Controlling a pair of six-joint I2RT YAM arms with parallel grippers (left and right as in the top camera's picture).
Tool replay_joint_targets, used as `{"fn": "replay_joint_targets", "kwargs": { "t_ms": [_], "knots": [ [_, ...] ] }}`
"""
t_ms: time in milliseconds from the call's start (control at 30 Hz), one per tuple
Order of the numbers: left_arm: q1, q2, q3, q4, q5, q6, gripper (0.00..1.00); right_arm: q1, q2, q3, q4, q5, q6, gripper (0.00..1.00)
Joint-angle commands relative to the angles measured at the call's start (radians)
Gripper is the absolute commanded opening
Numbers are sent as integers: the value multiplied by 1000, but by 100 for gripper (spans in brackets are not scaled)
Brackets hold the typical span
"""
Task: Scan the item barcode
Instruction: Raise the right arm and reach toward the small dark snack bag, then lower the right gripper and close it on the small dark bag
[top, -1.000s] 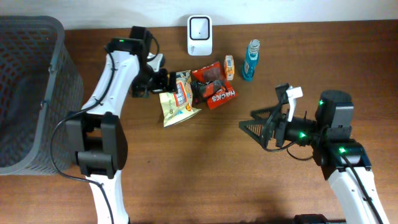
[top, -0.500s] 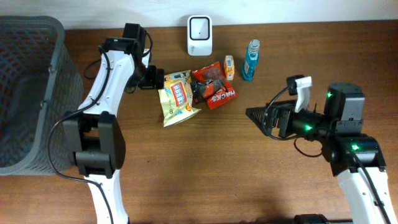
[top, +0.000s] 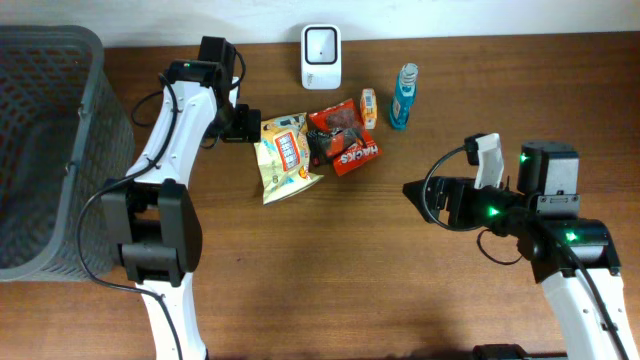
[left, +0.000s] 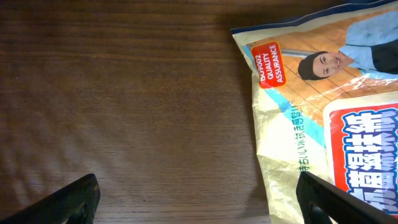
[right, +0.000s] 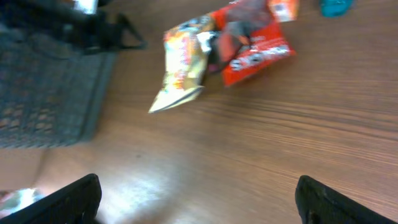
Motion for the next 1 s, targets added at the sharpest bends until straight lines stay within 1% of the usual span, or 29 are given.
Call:
{"fn": "replay_joint_targets", "kwargs": {
  "t_ms": [0,200,333,400,500,600,700,867,900,967],
  "knots": [
    [3,5,16,2,-8,5,99,6,6,19,0,106,18,98],
    [3,5,16,2,-8,5,99,26,9,21,17,105,39,98],
    [3,5,16,2,-8,5,99,109,36,51,96,124,70,98],
    [3,5,16,2,-8,5,99,162,78,105,95,187,84,98],
    [3,5,16,2,-8,5,99,234,183,237,4,316,81,98],
    [3,5,16,2,-8,5,99,262,283,367,-122,414,80,98],
    [3,5,16,2,-8,5,99,266,376,473,-186,429,81,99],
    [3,5,16,2,-8,5,99,266,398,484,-91,406,79,99],
    [3,5,16,2,-8,5,99,268,399,484,-67,399,57,98],
    [3,5,16,2,-8,5,99,281,406,484,-2,381,-65,99]
  ]
}}
